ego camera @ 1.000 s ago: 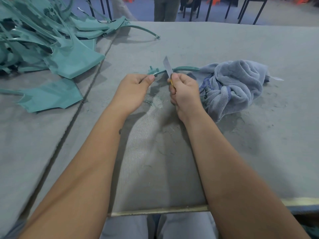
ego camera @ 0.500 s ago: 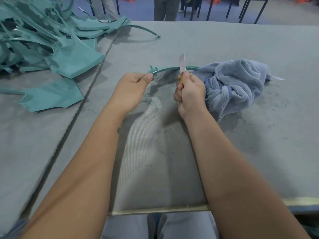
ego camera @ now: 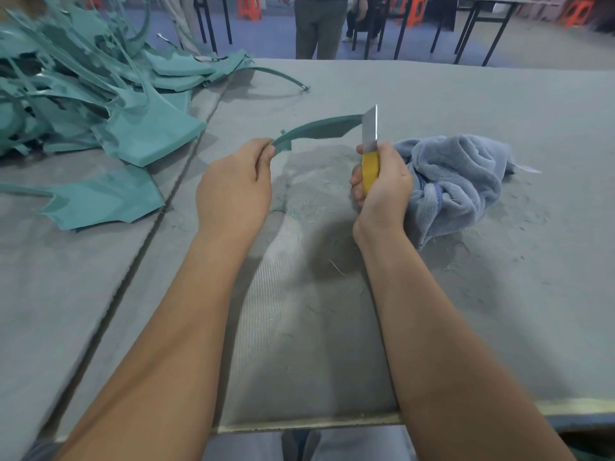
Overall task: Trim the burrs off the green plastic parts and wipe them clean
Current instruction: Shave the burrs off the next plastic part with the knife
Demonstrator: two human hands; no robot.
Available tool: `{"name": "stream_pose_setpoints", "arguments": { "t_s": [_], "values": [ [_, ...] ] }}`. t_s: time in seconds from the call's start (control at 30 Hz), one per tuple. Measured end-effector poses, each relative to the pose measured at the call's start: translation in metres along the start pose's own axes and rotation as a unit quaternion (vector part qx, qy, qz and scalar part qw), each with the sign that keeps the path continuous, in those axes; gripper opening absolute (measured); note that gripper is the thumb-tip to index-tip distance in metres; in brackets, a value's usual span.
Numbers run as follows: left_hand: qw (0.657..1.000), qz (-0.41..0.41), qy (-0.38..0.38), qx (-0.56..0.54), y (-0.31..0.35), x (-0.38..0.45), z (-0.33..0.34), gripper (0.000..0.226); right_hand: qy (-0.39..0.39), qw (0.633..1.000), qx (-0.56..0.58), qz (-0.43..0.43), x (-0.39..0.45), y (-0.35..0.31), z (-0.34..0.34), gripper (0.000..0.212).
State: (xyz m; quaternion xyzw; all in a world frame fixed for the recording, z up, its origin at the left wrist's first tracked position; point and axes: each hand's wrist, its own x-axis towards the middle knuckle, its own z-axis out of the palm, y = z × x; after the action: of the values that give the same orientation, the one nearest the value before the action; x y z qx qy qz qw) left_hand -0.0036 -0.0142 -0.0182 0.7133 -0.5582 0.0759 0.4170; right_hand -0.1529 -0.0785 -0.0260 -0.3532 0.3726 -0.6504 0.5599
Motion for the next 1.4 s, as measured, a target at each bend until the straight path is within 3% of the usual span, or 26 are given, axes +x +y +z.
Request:
{"name": "stream_pose_setpoints", "arguments": {
  "t_s": [0.1, 0.27, 0.57, 0.93, 1.13, 1.27, 1.4],
  "values": [
    [1.0, -0.011, 0.026, -0.013, -0.003, 0.002, -0.005, 0.03, -0.006, 0.998, -0.048, 0.027, 0.002, 0.001, -0.001, 0.039],
    [0.997, -0.061, -0.043, 0.029, -0.014, 0.008, -0.003, 0.027, -0.016, 0.997, -0.073, 0.006, 0.002, 0.002, 0.003, 0.026],
    [0.999, -0.039, -0.013, 0.03, -0.013, 0.003, 0.003, 0.024, -0.008, 0.997, -0.074, -0.03, 0.004, 0.002, 0.001, 0.018],
    [0.997, 0.037, -0.023, 0.061, -0.011, -0.001, 0.01, 0.028, -0.02, 0.986, -0.164, -0.012, 0.004, 0.004, -0.003, 0.026],
    [0.999, -0.005, -0.039, 0.004, -0.014, -0.004, 0.018, 0.028, 0.012, 0.971, -0.238, 0.023, 0.012, 0.012, -0.004, 0.034],
    [1.0, 0.002, 0.004, 0.0, -0.016, -0.007, 0.025, 0.028, 0.061, 0.977, -0.203, 0.006, 0.017, 0.013, -0.008, 0.036],
    [0.999, -0.009, 0.03, -0.001, -0.015, -0.008, 0.025, 0.026, 0.052, 0.967, -0.249, -0.027, 0.02, 0.016, -0.014, 0.038]
  ]
}}
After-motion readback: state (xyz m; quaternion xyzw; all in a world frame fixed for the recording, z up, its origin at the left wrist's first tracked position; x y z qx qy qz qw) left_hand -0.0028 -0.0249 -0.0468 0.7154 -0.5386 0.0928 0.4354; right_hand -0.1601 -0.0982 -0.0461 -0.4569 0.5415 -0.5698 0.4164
